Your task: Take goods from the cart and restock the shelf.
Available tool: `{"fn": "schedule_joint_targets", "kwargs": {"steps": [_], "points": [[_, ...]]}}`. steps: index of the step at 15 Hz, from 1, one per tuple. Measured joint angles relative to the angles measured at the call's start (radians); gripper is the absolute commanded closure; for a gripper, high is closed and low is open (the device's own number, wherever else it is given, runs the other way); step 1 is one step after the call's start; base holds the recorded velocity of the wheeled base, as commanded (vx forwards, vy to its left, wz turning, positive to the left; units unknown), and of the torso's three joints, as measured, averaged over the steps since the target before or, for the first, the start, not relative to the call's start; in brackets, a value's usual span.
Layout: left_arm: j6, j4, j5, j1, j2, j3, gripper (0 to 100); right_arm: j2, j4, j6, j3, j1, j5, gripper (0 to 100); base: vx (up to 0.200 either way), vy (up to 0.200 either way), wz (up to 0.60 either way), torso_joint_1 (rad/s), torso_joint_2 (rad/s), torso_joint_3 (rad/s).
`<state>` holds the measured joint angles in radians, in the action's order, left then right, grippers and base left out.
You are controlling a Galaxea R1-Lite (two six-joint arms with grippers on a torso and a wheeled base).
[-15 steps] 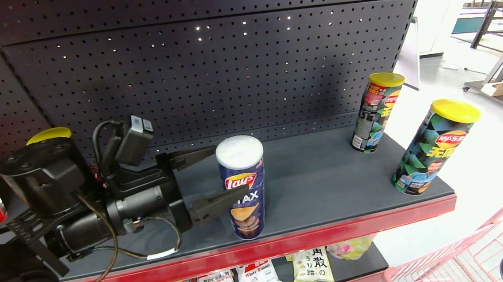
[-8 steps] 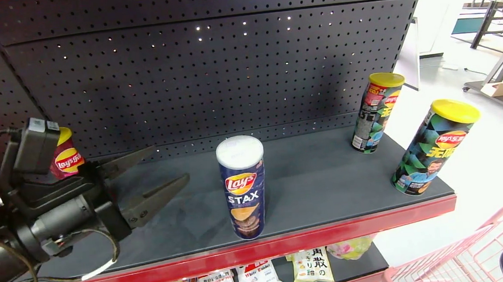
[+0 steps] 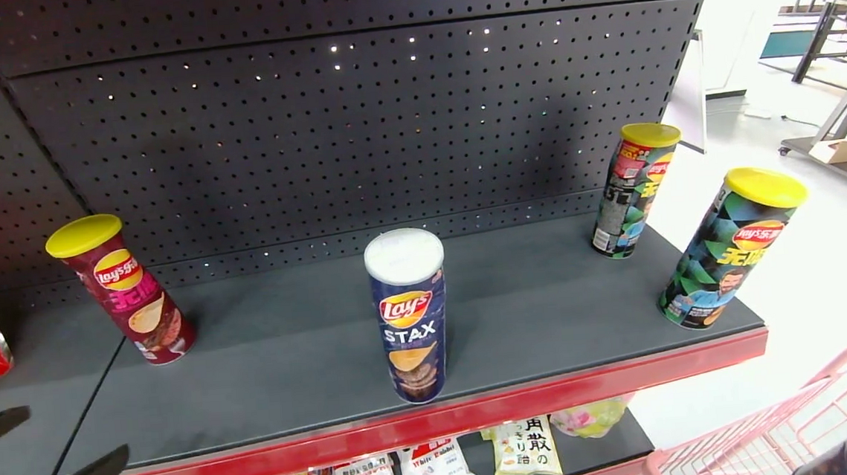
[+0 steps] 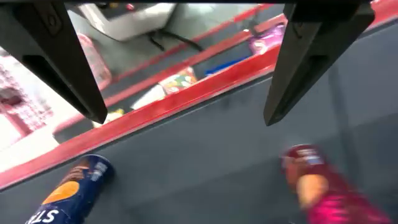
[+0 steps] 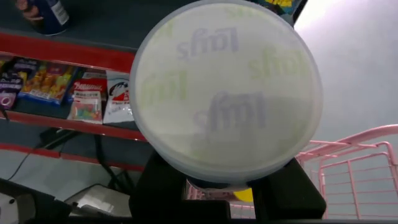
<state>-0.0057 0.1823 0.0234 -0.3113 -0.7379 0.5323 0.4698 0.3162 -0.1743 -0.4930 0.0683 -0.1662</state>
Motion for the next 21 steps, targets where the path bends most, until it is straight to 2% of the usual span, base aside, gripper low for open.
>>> {"fn": "schedule_joint_targets", "kwargs": {"steps": [2,6,8,15,18,21], "points": [[0.011,0.051,0.038,0.001,0.106,0.004,0,0.023,0.001,0.0,-0.035,0.028,-0.024,100,0.0,0.0,0.0,0.0,0.0,0.0],[0.013,0.055,0.07,0.003,0.177,-0.007,0,0.096,-0.025,0.0,-0.093,0.066,-0.033,100,0.0,0.0,0.0,0.0,0.0,0.0],[0.02,0.053,0.073,0.003,0.19,-0.027,0,0.126,-0.065,0.001,-0.094,0.07,-0.031,100,0.0,0.0,0.3,0.001,0.0,0.004],[0.021,0.053,0.073,0.003,0.194,-0.043,0,0.162,-0.071,0.005,-0.085,0.07,-0.029,100,0.0,0.0,0.6,0.004,0.0,0.002],[0.021,0.056,0.073,0.003,0.201,-0.043,0,0.179,-0.074,0.004,-0.086,0.068,-0.025,100,0.0,0.0,0.0,0.0,0.0,0.0],[0.021,0.057,0.059,0.002,0.233,-0.076,0,0.241,-0.162,0.001,-0.091,0.065,-0.02,100,0.0,0.0,0.0,0.0,0.0,0.0]]}}
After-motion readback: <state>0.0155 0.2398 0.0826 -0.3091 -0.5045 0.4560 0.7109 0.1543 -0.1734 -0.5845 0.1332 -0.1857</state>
